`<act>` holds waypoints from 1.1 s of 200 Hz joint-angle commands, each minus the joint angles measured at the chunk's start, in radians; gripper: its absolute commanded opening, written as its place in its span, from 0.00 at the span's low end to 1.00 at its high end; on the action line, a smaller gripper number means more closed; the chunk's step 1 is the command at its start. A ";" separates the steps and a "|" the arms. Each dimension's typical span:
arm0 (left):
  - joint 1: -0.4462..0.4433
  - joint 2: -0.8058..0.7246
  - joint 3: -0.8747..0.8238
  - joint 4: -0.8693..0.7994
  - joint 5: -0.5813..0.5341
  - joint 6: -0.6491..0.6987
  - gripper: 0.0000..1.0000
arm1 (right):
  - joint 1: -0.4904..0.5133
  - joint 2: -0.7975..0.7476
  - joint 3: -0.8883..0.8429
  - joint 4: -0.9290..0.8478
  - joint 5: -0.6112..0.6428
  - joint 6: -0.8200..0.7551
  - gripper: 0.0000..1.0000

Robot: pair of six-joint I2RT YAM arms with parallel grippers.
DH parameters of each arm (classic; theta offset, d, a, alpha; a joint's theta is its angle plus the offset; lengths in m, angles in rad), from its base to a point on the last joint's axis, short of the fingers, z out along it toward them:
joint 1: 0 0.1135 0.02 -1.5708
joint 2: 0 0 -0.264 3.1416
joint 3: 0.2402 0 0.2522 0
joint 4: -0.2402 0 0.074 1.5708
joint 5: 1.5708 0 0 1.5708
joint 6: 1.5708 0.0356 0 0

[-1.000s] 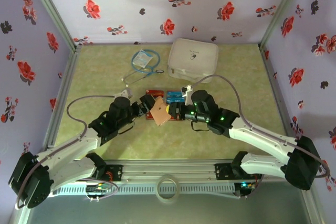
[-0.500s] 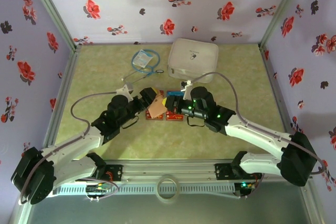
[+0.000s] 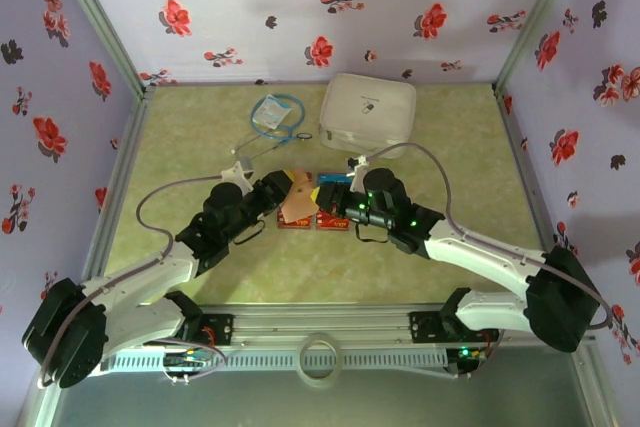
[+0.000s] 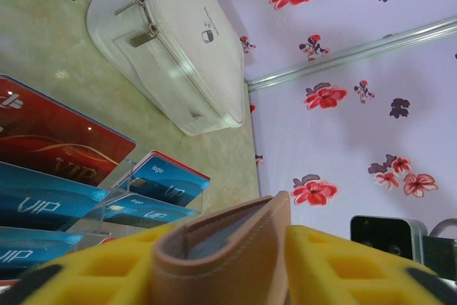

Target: Put the credit cards into the card holder

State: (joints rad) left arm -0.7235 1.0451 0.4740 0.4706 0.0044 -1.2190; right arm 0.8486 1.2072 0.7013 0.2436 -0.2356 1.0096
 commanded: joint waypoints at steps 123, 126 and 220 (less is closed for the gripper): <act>0.005 0.011 0.087 -0.092 0.049 0.134 0.00 | -0.013 0.013 0.268 -0.514 0.161 -0.422 0.72; 0.004 0.013 0.089 -0.091 0.048 0.132 0.00 | -0.011 0.017 0.273 -0.515 0.160 -0.423 0.72; 0.002 0.028 0.100 -0.078 0.053 0.103 0.00 | 0.091 0.174 0.381 -0.481 0.200 -0.477 0.73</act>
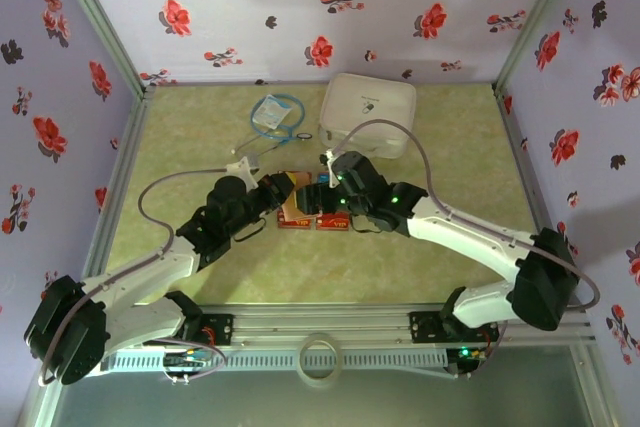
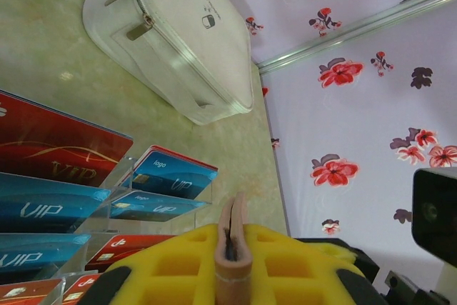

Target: Put the credit cards into the card holder

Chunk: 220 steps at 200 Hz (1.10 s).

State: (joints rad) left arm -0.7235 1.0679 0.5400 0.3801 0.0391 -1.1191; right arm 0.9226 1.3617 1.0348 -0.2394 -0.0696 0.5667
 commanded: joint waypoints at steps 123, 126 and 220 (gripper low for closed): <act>-0.004 0.011 0.035 0.010 0.017 -0.001 0.00 | -0.021 -0.005 -0.026 -0.275 0.439 -0.016 0.52; -0.003 0.011 0.034 0.009 0.016 -0.001 0.00 | -0.027 -0.013 -0.034 -0.279 0.441 -0.012 0.52; -0.002 -0.001 0.033 -0.045 0.029 0.054 0.00 | -0.071 -0.284 -0.143 -0.120 0.074 0.033 0.63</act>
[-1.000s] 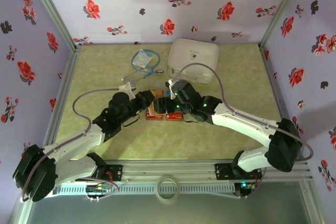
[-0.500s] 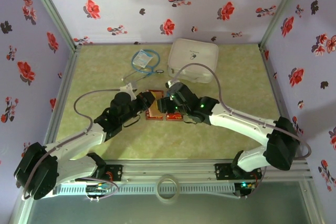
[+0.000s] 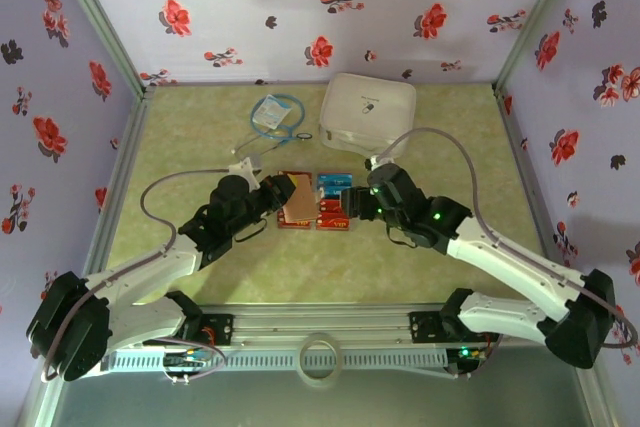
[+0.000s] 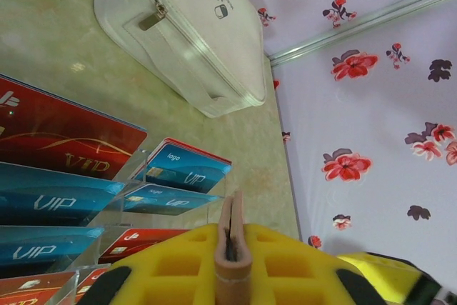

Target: Put the credit cards into the card holder

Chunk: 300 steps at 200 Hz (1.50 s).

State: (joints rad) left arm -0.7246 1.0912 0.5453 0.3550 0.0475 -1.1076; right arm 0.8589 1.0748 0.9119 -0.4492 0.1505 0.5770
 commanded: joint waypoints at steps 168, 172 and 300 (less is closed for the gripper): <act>-0.003 -0.037 -0.009 -0.029 0.045 0.048 0.00 | -0.006 0.207 -0.085 0.406 -0.303 0.149 0.54; -0.003 -0.036 -0.011 -0.027 0.044 0.048 0.00 | -0.006 0.212 -0.088 0.409 -0.301 0.149 0.53; -0.006 0.024 -0.084 0.053 0.067 0.039 0.00 | -0.029 0.151 -0.282 0.584 -0.371 0.241 0.00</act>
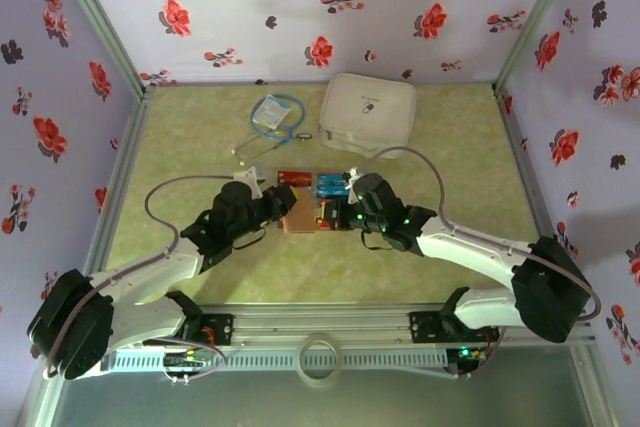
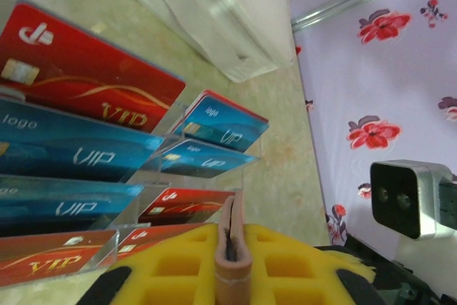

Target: Put the credit cards into the card holder

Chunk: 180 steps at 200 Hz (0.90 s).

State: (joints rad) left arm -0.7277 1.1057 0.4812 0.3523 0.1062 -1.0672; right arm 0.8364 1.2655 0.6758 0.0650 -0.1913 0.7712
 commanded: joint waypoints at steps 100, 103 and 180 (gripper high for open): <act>-0.005 0.019 -0.059 0.077 0.012 0.015 0.04 | -0.007 -0.049 -0.075 0.111 -0.060 0.095 0.00; -0.005 0.021 -0.059 0.077 0.012 0.014 0.07 | -0.007 -0.049 -0.073 0.111 -0.061 0.095 0.00; -0.006 0.106 -0.115 0.141 0.010 -0.011 0.51 | -0.003 -0.093 -0.045 0.071 -0.118 0.126 0.00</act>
State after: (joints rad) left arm -0.7300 1.1866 0.3927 0.4305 0.1169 -1.0733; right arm 0.8356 1.2049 0.6056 0.1520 -0.2729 0.8730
